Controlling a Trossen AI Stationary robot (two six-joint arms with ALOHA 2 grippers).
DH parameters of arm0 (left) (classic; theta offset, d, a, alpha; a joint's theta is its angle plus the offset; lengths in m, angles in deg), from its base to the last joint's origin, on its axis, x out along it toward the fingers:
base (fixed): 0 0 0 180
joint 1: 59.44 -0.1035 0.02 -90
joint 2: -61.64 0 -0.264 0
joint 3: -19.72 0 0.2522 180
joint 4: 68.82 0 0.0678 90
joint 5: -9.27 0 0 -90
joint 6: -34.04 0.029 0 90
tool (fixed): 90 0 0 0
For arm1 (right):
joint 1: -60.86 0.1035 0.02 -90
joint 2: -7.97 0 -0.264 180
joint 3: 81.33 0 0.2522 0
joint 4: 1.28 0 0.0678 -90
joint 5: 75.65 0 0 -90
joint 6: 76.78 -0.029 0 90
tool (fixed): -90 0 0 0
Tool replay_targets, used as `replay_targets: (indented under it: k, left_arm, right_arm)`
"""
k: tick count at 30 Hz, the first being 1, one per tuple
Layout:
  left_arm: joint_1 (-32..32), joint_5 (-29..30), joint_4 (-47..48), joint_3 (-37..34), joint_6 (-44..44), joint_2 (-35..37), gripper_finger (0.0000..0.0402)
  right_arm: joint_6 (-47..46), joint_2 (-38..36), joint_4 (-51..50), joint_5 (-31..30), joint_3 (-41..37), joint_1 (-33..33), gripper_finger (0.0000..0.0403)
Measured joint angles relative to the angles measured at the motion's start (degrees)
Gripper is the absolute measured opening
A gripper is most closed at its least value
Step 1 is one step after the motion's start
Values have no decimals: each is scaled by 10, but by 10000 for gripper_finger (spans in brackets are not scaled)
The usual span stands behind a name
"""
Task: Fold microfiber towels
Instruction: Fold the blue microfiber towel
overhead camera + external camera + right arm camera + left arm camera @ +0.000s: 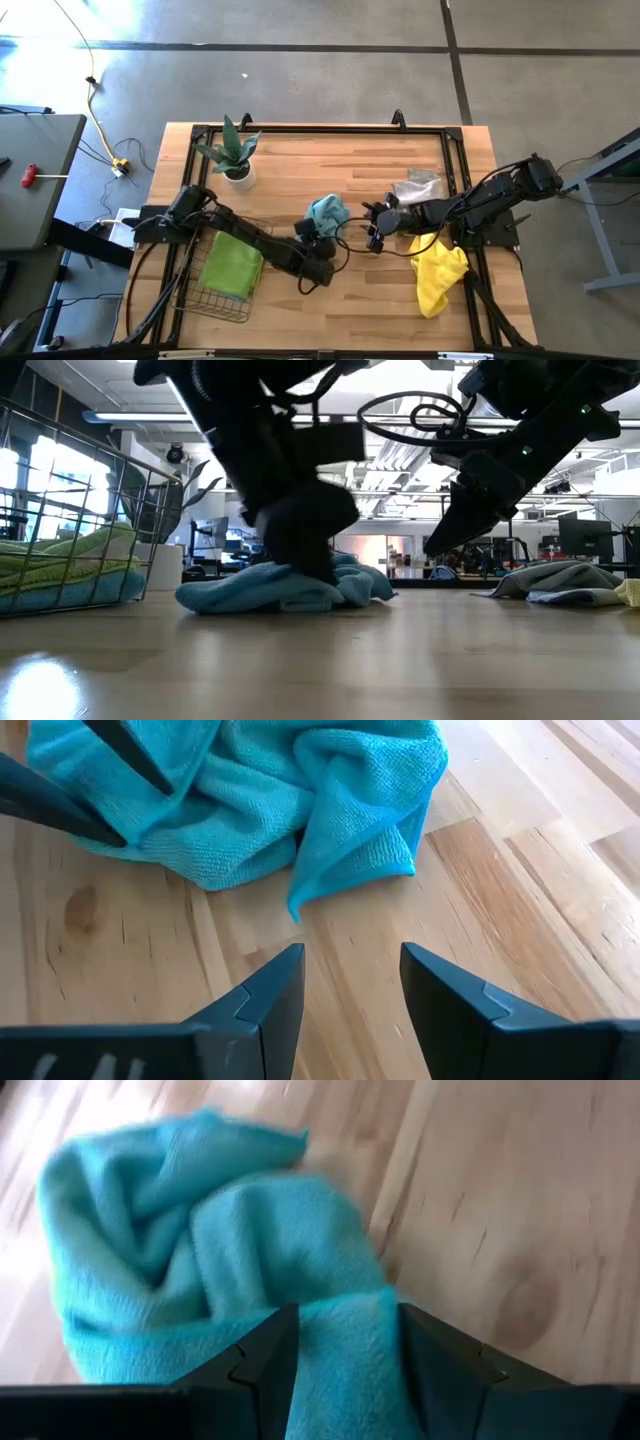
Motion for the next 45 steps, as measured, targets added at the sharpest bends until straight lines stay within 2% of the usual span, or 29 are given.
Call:
replay_targets:
  k: [10,13,20,25,31,33,37,41,45]
  left_arm:
    - [2,33,35,0,-25,3,146]
    - [2,34,50,0,-41,3,115]
    - [1,32,75,0,-68,3,9]
    - [2,17,82,7,-77,26,6]
    - [17,6,164,65,-77,82,3]
    - [21,-14,187,83,-77,100,2]
    - [28,-72,200,102,-44,127,1]
    - [37,-68,199,114,12,144,1]
    - [40,-47,194,114,29,160,1]
  right_arm:
    - [0,0,4,-21,0,0,158]
    - [4,0,3,-22,0,0,158]
    - [74,0,3,-22,0,0,158]
    - [125,0,11,-22,0,0,158]
    - [167,0,64,-16,0,0,158]
    - [191,0,96,10,0,0,158]
    - [300,0,194,109,0,0,158]
    - [415,0,313,193,0,0,158]
    - [455,0,386,243,0,0,158]
